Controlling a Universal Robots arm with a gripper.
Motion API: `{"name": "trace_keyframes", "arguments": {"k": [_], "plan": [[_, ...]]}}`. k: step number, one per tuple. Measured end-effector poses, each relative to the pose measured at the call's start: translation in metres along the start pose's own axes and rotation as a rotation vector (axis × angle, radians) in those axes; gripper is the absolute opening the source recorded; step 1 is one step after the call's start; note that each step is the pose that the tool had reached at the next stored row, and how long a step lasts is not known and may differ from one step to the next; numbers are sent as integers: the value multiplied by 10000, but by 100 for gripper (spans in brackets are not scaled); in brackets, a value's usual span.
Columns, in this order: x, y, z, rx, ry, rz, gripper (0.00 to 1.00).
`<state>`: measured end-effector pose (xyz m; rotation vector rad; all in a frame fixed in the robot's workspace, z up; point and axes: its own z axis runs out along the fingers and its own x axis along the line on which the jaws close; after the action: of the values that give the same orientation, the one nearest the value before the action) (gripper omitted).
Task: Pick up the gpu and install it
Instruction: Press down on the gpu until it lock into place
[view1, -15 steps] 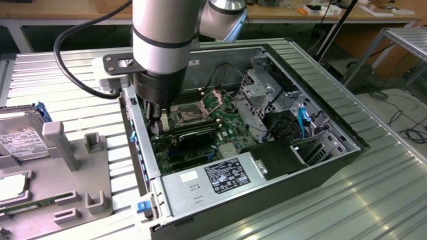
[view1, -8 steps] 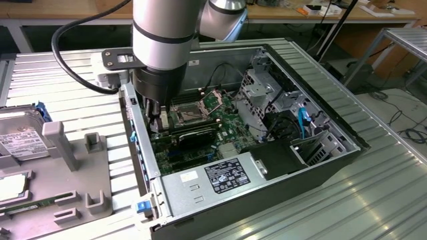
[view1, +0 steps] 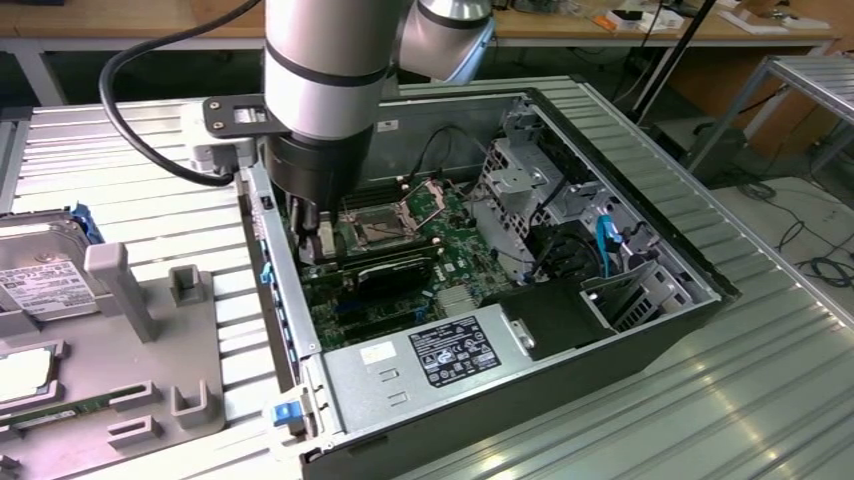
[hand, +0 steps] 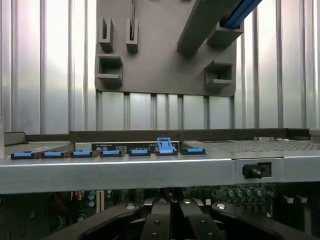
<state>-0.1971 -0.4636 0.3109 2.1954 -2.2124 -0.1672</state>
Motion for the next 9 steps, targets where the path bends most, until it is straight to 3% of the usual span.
{"name": "trace_keyframes", "arguments": {"k": [5,6,9], "plan": [[-1,9,-21,-7,-5,17,11],[0,17,-14,73,-3,14,11],[8,39,7,183,1,6,11]]}}
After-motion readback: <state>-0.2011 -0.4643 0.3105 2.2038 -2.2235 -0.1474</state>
